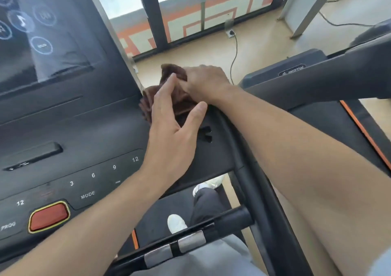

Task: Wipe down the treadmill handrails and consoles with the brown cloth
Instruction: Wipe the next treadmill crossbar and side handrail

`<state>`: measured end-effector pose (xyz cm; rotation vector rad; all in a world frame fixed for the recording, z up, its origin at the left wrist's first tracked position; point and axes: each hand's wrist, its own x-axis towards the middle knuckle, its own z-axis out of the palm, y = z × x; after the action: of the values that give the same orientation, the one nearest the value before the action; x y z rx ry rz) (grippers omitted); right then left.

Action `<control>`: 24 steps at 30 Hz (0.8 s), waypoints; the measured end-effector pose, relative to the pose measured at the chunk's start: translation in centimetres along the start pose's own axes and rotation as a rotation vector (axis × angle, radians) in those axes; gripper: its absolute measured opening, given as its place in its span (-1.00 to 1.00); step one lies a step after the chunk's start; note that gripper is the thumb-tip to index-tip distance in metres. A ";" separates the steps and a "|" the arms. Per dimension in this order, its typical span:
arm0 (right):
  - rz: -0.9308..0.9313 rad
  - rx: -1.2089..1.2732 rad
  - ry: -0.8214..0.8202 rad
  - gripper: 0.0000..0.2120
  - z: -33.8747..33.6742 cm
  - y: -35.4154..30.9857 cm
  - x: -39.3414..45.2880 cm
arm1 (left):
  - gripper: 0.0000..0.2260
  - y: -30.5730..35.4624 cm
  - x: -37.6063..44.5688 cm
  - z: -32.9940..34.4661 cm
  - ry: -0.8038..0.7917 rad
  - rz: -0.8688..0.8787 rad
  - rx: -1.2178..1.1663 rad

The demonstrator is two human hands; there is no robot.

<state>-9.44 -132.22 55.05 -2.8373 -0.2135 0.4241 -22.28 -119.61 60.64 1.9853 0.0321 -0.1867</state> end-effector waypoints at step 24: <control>0.740 0.575 0.076 -0.08 12.3 1.4 -38.5 | -0.72 -3.4 -14.9 1.1 -0.371 -0.083 -0.306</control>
<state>-49.47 -137.68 53.59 -2.2562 0.8545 0.4210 -37.51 -118.27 59.34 1.6209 -0.0918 -0.5679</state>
